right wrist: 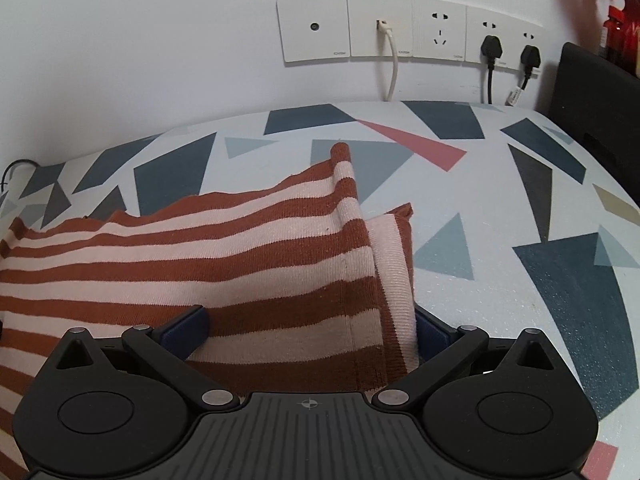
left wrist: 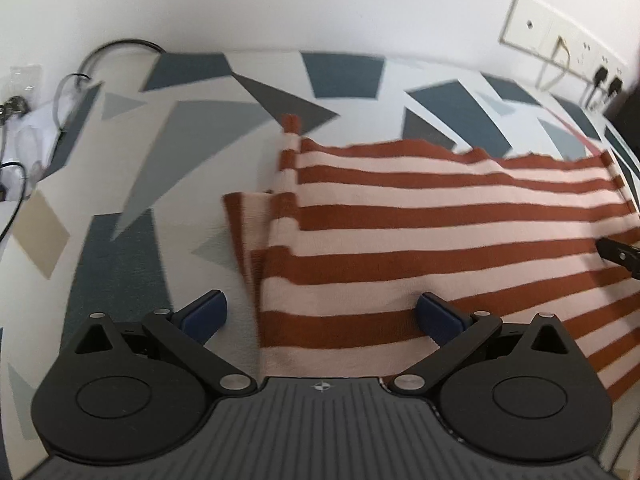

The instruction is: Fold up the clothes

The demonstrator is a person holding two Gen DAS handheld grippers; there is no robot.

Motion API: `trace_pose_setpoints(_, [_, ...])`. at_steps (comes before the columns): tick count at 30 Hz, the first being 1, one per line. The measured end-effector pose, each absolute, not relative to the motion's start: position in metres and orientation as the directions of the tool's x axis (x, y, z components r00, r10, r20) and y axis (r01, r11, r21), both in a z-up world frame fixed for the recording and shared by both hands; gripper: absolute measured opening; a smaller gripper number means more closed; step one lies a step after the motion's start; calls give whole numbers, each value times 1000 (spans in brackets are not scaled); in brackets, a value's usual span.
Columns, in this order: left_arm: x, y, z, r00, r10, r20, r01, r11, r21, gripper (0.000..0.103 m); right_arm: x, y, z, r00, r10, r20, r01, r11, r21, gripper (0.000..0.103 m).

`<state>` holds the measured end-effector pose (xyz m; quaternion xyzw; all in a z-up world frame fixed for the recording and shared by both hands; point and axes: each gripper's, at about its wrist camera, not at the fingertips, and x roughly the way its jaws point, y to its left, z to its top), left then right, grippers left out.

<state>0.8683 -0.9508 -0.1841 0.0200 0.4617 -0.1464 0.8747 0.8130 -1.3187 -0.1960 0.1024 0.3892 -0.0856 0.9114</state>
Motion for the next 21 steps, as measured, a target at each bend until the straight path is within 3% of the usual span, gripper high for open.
trace_pose_setpoints(3, [869, -954, -182, 519, -256, -816, 292, 950, -112, 79, 814, -1319, -195, 677, -74, -732, 237, 964, 122, 102])
trace_pose_setpoints(9, [870, -960, -178, 494, -292, -819, 326, 935, -137, 76, 814, -1320, -196, 685, -72, -725, 227, 967, 119, 102])
trace_pose_setpoints(11, [870, -962, -176, 485, -303, -820, 337, 930, -145, 67, 815, -1320, -196, 687, -71, -723, 225, 967, 118, 102])
trace_pose_setpoints(12, [870, -963, -175, 481, -309, -821, 343, 928, -149, 52, 816, -1319, -196, 686, -73, -724, 227, 967, 118, 102])
trace_pose_setpoints(13, [869, -964, -174, 477, -311, -822, 345, 926, -150, 45, 817, -1319, -195, 681, -71, -729, 228, 966, 118, 102])
trace_pose_setpoints(16, [859, -969, -168, 483, -295, -824, 380, 919, -106, 37, 818, -1319, -192, 666, -57, -743, 222, 967, 125, 94])
trace_pose_setpoints(18, [855, -966, -170, 489, -303, -818, 382, 917, -111, 39, 817, -1318, -189, 666, -39, -745, 206, 969, 134, 85])
trace_pose_setpoints(20, [856, -961, -173, 495, -293, -818, 348, 930, -122, 56, 816, -1319, -189, 667, -26, -745, 184, 974, 131, 88])
trace_pose_setpoints(21, [858, -957, -174, 492, -279, -825, 317, 940, -128, 72, 816, -1320, -189, 664, -23, -748, 181, 975, 130, 94])
